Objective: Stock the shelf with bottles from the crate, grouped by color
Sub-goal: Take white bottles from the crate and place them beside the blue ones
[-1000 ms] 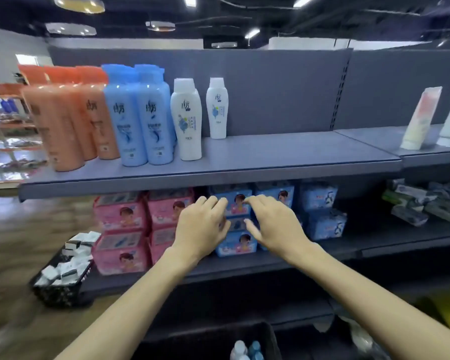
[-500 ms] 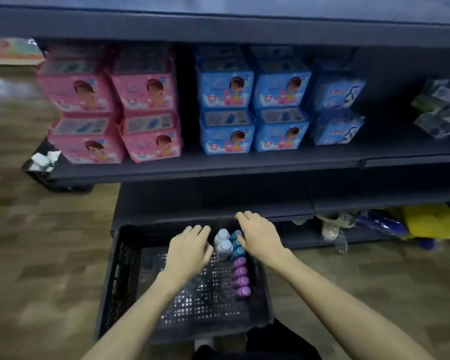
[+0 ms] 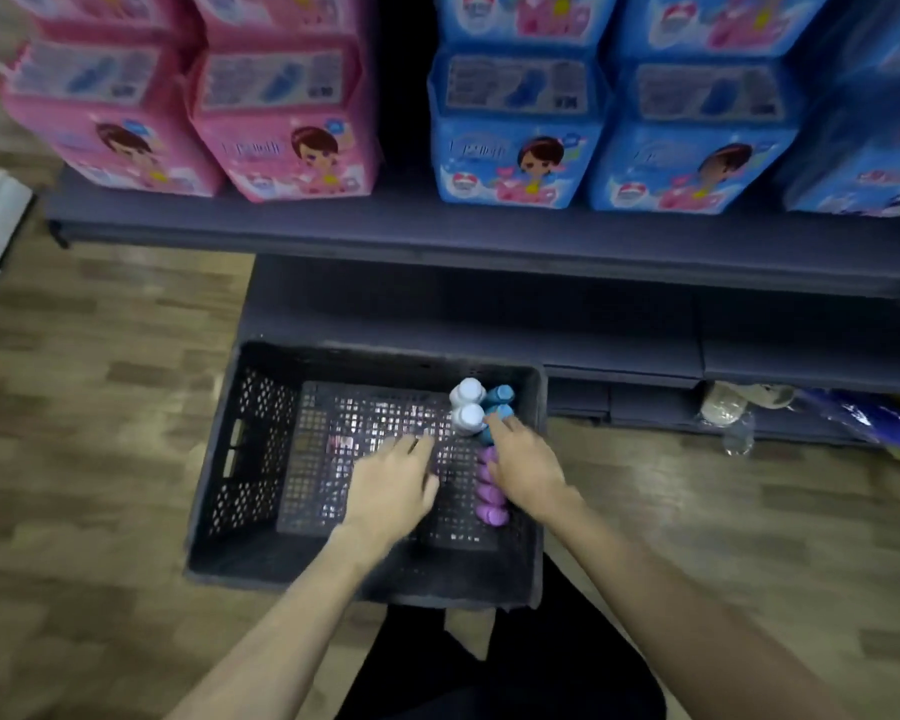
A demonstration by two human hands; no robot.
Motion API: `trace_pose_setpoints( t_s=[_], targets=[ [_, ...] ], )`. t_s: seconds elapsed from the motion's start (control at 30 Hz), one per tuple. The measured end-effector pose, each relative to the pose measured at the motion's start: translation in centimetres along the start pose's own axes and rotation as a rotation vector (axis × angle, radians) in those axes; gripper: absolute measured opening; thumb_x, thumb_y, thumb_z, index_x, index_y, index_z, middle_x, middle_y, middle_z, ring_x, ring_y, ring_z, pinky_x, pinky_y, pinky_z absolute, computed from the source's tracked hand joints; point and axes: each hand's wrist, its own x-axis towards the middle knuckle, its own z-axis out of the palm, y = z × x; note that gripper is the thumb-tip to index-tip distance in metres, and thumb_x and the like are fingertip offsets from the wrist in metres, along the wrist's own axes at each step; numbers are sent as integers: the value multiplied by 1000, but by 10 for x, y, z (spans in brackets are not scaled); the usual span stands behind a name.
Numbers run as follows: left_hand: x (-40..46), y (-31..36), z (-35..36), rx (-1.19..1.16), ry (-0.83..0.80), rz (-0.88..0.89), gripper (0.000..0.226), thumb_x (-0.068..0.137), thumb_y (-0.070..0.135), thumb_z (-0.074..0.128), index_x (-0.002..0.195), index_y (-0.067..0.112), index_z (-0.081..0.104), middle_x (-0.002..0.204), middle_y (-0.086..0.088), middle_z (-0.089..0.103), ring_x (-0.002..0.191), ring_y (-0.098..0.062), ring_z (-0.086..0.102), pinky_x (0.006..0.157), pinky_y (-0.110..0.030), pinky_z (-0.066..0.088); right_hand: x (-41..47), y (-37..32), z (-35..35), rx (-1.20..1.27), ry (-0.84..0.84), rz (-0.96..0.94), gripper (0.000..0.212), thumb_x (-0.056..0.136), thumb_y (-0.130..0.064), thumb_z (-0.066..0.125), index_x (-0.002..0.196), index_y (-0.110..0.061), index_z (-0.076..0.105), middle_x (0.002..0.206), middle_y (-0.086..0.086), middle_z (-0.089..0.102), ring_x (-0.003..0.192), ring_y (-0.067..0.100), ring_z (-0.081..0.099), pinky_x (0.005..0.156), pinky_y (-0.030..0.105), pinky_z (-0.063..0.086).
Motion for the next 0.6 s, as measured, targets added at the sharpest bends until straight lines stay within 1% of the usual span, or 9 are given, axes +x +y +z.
trace_pose_setpoints(
  t_s=[0.07,0.17,0.27,0.33,0.4,0.47,0.53,0.6],
  targets=[
    [8,-1,6,-30,-5,-87,30,68,32,73,93,19,61,78,3,62,70,-21,62,49,-31,47,19,4,16,-17,-43,6,60,95,-14,54,148,-21,28,132,11,46,107,32,58,85,40,51],
    [22,-5,19,-81,5,-180,28,72,30,70,95,19,61,79,3,61,71,-20,61,49,-32,48,51,9,45,-1,-101,20,66,96,-8,51,150,-29,19,138,12,42,108,31,58,86,42,54],
    [36,-9,31,-70,4,-185,28,73,30,70,97,18,61,79,3,61,72,-20,61,49,-30,47,77,13,64,27,-83,62,71,96,-6,51,153,-28,15,154,13,28,123,34,53,86,41,54],
    [44,-12,40,-64,-2,-186,26,79,32,64,101,18,59,84,3,61,78,-20,61,52,-31,47,91,18,77,0,-70,52,71,97,-8,52,154,-26,13,158,13,22,130,34,48,87,40,53],
    [50,-14,49,-73,1,-183,25,83,32,61,104,18,57,90,3,62,84,-20,61,56,-32,47,100,21,89,-56,-64,11,72,96,-6,53,154,-24,15,154,13,27,121,33,54,82,37,53],
    [54,-15,57,-96,6,-176,25,83,31,61,104,18,56,90,2,63,83,-20,61,55,-31,46,107,25,99,-135,-73,-30,71,95,-1,49,154,-23,14,152,13,28,110,31,60,79,35,52],
    [55,-16,66,-111,1,-176,26,84,30,61,106,18,57,89,3,63,82,-20,60,54,-30,45,112,26,103,-193,-89,-51,70,95,2,45,154,-21,15,150,17,29,108,33,60,80,36,51],
    [53,-16,73,-110,-4,-172,29,84,31,61,110,18,57,91,3,62,83,-19,60,54,-30,44,118,26,105,-244,-91,-75,69,94,3,46,153,-19,17,146,19,34,107,35,60,79,38,52]
  ],
)
